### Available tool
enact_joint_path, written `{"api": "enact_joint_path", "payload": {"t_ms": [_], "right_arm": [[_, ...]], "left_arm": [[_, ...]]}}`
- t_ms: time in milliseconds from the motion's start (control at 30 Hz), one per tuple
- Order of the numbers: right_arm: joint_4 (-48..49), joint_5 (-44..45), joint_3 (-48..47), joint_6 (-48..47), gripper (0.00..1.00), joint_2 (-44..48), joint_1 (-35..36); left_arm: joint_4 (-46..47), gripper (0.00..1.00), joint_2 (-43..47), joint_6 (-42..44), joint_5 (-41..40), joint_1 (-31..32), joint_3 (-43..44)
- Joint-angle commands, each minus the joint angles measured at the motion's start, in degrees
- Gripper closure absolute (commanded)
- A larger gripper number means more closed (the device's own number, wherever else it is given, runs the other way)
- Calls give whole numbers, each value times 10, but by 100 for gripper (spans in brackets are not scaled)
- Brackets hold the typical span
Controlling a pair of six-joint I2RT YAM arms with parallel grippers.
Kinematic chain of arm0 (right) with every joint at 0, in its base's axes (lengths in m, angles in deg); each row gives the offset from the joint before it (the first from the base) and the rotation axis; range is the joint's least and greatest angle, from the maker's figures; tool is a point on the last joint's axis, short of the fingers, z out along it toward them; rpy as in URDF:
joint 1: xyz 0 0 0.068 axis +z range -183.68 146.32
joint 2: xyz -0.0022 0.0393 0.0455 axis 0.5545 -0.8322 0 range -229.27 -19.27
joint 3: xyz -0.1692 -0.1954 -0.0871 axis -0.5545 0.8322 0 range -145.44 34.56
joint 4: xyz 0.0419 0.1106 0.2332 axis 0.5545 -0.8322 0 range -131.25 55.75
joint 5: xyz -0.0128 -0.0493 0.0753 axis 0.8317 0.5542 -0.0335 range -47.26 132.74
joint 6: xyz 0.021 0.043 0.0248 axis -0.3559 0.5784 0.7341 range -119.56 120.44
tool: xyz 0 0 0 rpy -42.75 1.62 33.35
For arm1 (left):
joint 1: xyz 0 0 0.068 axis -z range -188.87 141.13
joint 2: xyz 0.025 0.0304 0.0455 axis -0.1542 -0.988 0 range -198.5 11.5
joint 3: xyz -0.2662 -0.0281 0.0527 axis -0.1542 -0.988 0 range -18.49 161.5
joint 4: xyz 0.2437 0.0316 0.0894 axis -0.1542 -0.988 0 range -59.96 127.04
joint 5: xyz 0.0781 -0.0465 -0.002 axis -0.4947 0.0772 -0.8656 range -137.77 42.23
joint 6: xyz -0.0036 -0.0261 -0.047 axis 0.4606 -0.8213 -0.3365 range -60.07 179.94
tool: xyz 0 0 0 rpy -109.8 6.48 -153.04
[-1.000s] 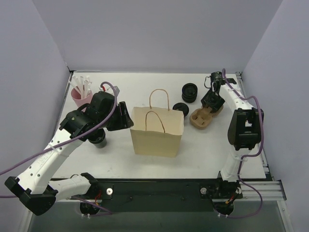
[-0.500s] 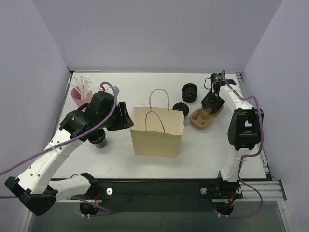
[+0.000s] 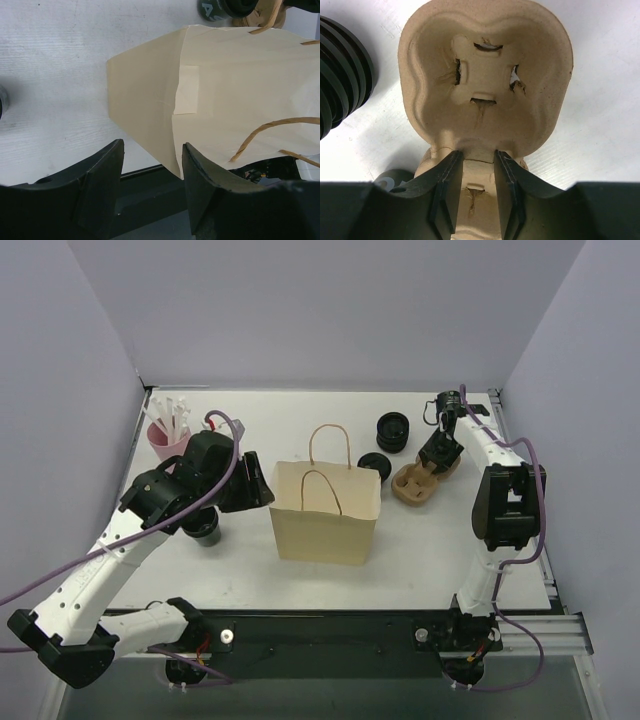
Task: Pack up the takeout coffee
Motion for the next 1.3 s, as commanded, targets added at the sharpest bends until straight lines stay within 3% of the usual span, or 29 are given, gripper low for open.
{"api": "enact_joint_path", "payload": {"t_ms": [0, 167, 633, 800, 1267], "right_arm": [[-11, -3, 10, -6, 63, 7, -4], [-11, -14, 10, -2, 54, 7, -2], [-14, -4, 0, 6, 52, 13, 7], [-13, -5, -3, 4, 59, 18, 7], [-15, -9, -1, 2, 45, 23, 8]], "left_arm": [[-5, 40, 14, 1, -8, -4, 15], [-8, 40, 17, 1, -7, -5, 13], [-9, 40, 24, -4, -10, -5, 9], [-4, 40, 24, -7, -7, -5, 5], [-6, 40, 34, -14, -5, -5, -2]]}}
